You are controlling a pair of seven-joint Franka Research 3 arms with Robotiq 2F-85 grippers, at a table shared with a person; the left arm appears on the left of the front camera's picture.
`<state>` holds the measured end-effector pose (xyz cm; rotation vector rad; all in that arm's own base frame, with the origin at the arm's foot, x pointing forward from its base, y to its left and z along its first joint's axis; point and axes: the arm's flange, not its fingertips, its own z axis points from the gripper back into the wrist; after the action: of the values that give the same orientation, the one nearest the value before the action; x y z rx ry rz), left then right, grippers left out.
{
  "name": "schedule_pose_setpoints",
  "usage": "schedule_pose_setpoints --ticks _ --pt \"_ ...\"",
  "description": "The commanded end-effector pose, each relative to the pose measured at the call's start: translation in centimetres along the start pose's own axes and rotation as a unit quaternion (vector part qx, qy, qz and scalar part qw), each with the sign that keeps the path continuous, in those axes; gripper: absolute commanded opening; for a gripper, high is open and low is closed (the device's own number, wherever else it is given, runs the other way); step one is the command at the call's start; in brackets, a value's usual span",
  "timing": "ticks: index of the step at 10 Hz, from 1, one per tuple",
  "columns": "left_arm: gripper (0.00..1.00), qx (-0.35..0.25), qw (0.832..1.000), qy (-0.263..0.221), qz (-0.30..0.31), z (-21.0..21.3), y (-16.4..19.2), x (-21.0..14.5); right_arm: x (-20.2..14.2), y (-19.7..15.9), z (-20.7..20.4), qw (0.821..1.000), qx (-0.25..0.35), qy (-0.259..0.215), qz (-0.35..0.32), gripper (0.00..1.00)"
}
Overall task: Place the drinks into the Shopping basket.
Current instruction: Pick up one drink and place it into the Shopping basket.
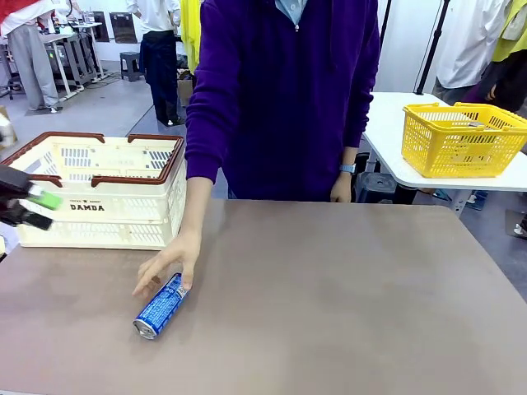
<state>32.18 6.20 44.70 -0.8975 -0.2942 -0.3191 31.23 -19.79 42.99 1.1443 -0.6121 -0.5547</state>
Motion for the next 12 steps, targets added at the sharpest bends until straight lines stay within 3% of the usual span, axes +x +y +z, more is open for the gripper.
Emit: schedule_pose_setpoints --ticks 1,3,4,6,7,9,11,12 --pt "1.00 0.039 0.998 -0.010 0.041 0.4 1.6 0.6 0.1 0.1 0.2 1.000 0.005 0.000 0.005 1.00" --pt "1.00 0.001 0.987 -0.123 0.098 8.2 5.7 -2.6 0.1 0.1 0.2 1.000 0.005 0.000 0.005 1.00" --pt "1.00 -0.022 0.973 -0.185 0.137 12.0 8.6 -6.0 0.1 0.1 0.2 1.000 0.005 0.000 0.005 1.00" --pt "1.00 -0.074 0.948 -0.251 0.182 14.3 12.5 -11.3 0.1 0.1 0.2 1.000 0.005 0.000 0.005 1.00" --pt "1.00 -0.078 0.944 -0.256 0.191 14.1 13.1 -12.5 0.1 0.1 0.2 1.000 0.005 0.000 0.005 1.00" --pt "1.00 -0.060 0.955 -0.243 0.159 13.5 11.3 -11.9 0.1 0.1 0.2 1.000 0.005 0.000 0.005 1.00" --pt "1.00 0.035 0.979 -0.180 0.090 11.1 4.8 -8.4 0.1 0.1 0.2 1.000 0.005 0.000 0.005 1.00" --pt "1.00 0.104 0.986 -0.122 0.036 8.1 -0.1 -6.0 0.1 0.1 0.2 1.000 0.005 0.000 0.005 1.00"
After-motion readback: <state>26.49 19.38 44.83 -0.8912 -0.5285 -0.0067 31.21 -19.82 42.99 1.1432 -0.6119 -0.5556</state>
